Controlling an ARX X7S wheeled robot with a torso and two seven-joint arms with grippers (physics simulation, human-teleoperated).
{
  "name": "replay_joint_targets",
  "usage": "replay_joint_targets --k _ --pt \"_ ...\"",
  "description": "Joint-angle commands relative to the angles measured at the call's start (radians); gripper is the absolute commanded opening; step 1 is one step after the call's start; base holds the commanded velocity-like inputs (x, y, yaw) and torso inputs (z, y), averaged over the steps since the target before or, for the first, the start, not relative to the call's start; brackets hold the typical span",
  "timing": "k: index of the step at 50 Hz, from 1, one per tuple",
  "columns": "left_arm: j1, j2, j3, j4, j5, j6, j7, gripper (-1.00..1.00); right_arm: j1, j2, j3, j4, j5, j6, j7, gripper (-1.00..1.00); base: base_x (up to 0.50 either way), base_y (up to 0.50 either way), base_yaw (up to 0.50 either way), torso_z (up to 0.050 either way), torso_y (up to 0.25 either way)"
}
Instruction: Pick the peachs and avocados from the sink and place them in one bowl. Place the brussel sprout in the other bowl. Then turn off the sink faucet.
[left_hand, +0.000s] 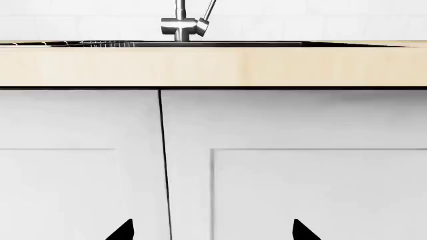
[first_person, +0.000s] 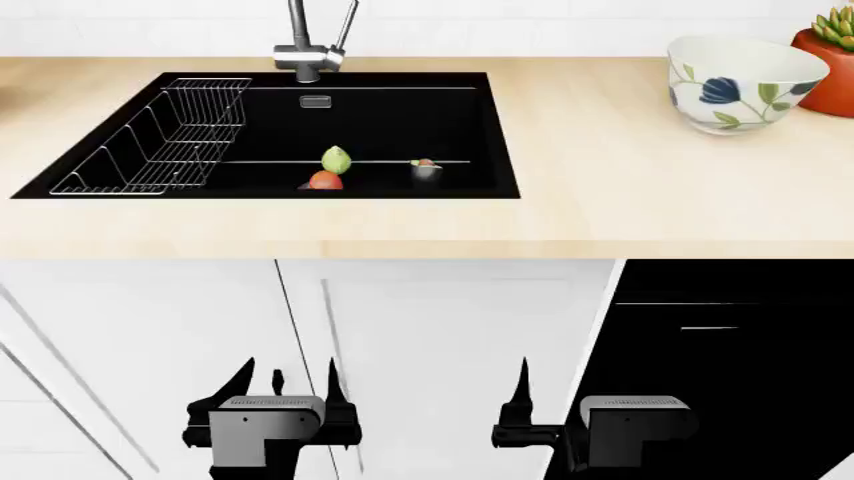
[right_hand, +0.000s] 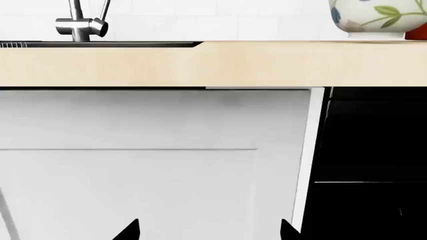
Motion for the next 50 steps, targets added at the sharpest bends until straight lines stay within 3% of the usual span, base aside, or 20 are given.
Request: replay_joint_targets --k 1,8,16,22,25,30,35,43,50 --pt "0.006 -0.018 0.018 0.015 -0.008 0.007 -0.022 1.00 0.003 0.015 -0.023 0.004 0.016 -0.002 0.017 1.00 0.00 0.00 0.00 0.000 0.000" --pt "0.054 -0.053 0.079 0.056 0.069 0.111 -0.072 1.00 0.020 0.036 -0.034 0.023 0.055 0.015 0.051 1.00 0.00 0.00 0.00 0.000 0.000" --pt "0.065 -0.078 0.104 0.063 0.069 0.144 -0.075 1.00 0.024 0.051 -0.049 0.027 0.069 0.015 0.077 1.00 0.00 0.00 0.00 0.050 0.000" --pt "0.062 -0.089 0.111 0.088 0.051 0.102 -0.068 1.00 0.017 0.062 -0.059 0.005 0.081 0.027 0.088 1.00 0.00 0.00 0.00 0.050 0.000" --pt "0.049 -0.097 0.098 0.172 -0.001 -0.004 -0.044 1.00 0.012 0.079 -0.064 -0.134 0.119 0.154 0.079 1.00 0.00 0.00 0.00 0.050 0.000" --pt "-0.047 -0.115 0.103 0.377 -0.008 -0.249 -0.033 1.00 0.077 0.119 -0.078 -0.412 0.147 0.408 0.088 1.00 0.00 0.00 0.00 0.050 0.000" --pt "-0.135 -0.129 0.106 0.428 -0.011 -0.356 -0.028 1.00 0.157 0.138 -0.064 -0.498 0.176 0.528 0.095 1.00 0.00 0.00 0.00 0.050 0.000" --pt "-0.297 -0.138 0.118 0.420 0.004 -0.444 -0.034 1.00 0.307 0.148 -0.038 -0.532 0.230 0.668 0.099 1.00 0.00 0.00 0.00 0.050 0.000" --pt "-0.525 -0.112 0.134 0.244 -0.020 -0.490 -0.014 1.00 0.521 0.136 -0.050 -0.411 0.251 0.763 0.101 1.00 0.00 0.00 0.00 0.050 0.000"
